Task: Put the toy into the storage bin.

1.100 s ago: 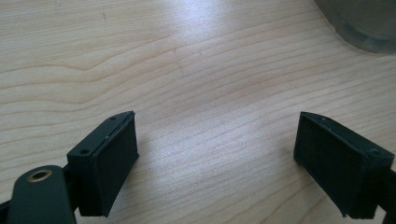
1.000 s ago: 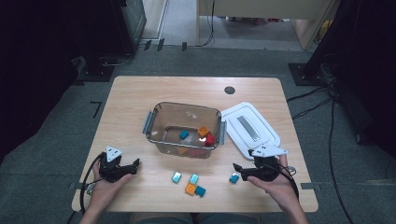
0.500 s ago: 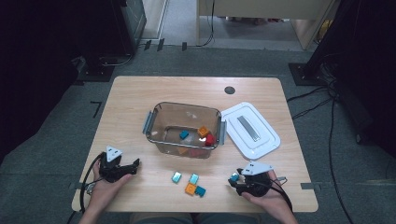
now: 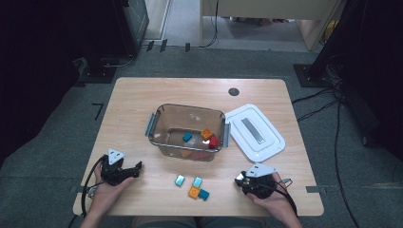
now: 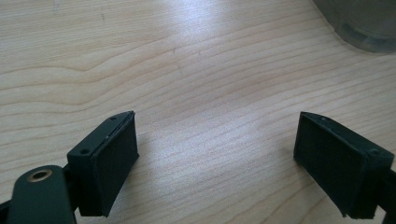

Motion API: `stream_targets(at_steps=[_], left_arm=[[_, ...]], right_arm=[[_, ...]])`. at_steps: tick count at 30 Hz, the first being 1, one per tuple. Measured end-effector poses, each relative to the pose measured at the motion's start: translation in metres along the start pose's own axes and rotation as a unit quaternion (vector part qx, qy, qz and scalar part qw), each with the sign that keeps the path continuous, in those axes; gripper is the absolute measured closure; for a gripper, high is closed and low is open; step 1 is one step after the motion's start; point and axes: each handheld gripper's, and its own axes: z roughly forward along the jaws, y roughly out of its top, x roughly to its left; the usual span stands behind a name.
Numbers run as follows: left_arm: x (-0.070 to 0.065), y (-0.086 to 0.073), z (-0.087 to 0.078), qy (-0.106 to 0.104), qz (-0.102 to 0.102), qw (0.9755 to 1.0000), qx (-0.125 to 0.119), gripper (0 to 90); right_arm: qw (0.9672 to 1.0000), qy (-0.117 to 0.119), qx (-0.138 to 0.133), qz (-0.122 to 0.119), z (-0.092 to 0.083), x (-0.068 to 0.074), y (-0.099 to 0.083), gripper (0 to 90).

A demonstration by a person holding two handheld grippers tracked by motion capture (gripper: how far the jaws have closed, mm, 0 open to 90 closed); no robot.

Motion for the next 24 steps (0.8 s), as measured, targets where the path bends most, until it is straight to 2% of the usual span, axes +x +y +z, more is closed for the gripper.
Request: stream_targets(at_steps=[9,22,24], left_arm=[[0.000,0.000,0.000,0.000,0.000,1.0000,0.000,13.3],[0.000,0.000,0.000,0.000,0.000,1.0000,0.000,13.3],[0.000,0.000,0.000,0.000,0.000,1.0000,0.000,13.3]], right_arm=[[0.9995,-0.001,-0.022,0.025,-0.007,-0.006,0.008,60.2],[0.9986,-0.013,-0.020,0.048,-0.014,-0.016,0.020,60.1],[0.9981,-0.017,-0.018,0.057,-0.016,-0.018,0.024,60.2]])
